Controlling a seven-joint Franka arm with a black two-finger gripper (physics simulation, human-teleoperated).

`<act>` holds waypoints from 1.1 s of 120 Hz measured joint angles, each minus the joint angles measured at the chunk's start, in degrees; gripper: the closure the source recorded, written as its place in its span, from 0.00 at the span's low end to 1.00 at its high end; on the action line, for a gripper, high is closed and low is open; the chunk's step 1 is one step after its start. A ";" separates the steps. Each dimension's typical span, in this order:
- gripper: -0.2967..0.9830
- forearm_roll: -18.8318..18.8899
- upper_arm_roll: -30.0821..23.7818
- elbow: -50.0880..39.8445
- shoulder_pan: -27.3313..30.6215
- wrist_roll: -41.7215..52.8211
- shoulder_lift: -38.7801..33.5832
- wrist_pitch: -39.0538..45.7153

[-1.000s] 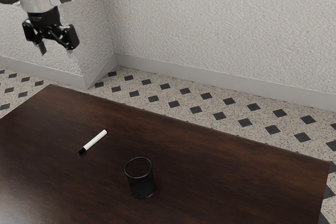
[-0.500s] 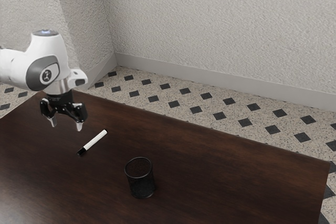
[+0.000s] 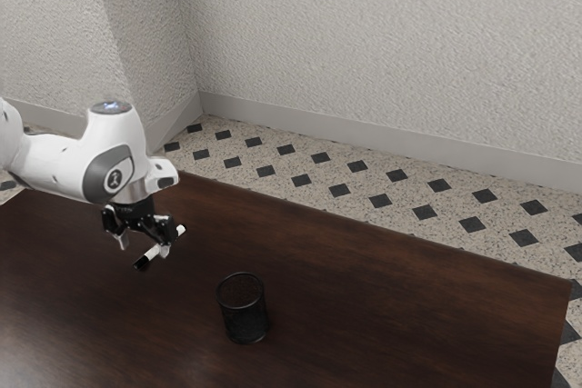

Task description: Put the marker into the pen holder.

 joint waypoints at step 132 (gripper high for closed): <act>0.24 -13.90 -1.15 13.87 3.23 24.91 15.01 4.08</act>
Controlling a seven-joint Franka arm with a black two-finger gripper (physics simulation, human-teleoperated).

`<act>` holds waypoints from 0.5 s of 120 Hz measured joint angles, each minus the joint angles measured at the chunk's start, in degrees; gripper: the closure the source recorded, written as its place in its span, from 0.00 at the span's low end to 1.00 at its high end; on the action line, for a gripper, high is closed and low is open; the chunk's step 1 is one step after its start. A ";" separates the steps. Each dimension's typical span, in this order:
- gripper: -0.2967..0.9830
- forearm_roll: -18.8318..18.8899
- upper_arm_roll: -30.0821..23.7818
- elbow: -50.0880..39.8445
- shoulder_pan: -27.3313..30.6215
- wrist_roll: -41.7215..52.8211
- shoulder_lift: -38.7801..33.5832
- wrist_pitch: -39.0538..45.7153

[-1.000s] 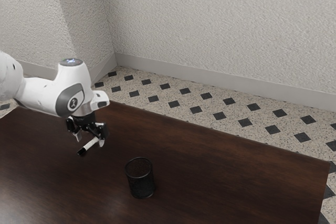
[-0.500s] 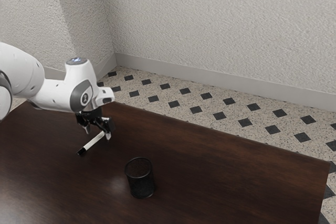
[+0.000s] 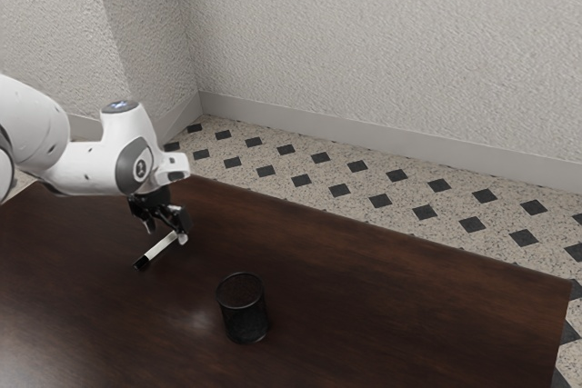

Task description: Put the marker into the pen holder.

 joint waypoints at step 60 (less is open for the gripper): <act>0.63 -2.49 0.00 0.09 0.14 4.84 0.12 -0.20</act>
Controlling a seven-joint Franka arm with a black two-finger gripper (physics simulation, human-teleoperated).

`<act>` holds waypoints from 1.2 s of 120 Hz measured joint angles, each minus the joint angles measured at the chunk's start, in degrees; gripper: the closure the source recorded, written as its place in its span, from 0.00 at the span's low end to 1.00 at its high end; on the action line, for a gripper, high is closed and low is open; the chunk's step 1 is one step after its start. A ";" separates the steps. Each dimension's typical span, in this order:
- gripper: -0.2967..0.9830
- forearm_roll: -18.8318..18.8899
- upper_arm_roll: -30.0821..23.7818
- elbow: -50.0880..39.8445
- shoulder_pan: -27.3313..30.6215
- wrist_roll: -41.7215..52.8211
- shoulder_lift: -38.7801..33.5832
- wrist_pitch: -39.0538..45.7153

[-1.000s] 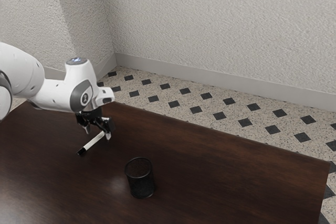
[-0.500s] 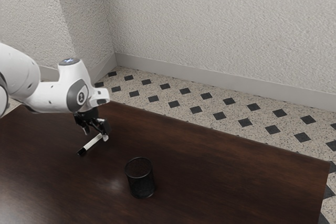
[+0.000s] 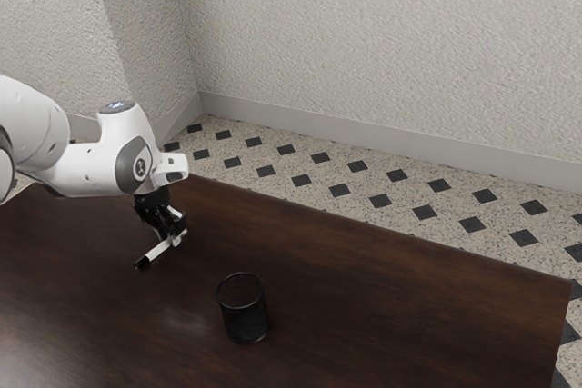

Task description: Put the marker into the pen holder.

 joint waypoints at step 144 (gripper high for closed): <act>0.85 6.48 -15.40 -14.86 -5.86 -8.18 -32.22 1.06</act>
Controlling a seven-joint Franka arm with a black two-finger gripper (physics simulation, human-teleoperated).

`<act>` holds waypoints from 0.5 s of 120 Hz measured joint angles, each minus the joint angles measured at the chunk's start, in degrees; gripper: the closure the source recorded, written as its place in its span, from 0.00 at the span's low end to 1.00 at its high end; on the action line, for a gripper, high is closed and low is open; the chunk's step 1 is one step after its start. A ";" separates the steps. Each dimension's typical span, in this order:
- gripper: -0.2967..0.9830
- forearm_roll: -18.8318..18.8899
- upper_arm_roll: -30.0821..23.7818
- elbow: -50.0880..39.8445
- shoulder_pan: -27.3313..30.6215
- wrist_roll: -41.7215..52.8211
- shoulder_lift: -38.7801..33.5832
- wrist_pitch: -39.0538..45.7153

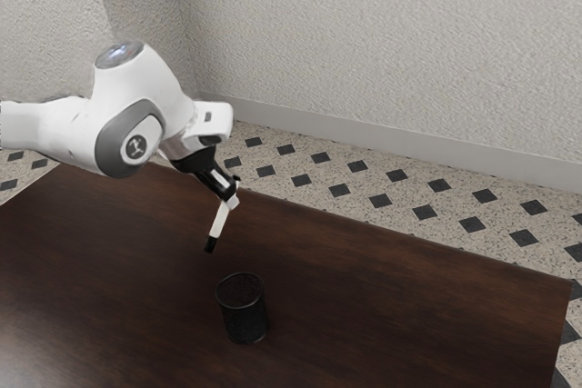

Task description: Put the marker into the pen holder.

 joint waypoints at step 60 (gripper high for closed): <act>0.85 0.82 -7.13 -4.44 -0.86 -15.99 -0.78 1.70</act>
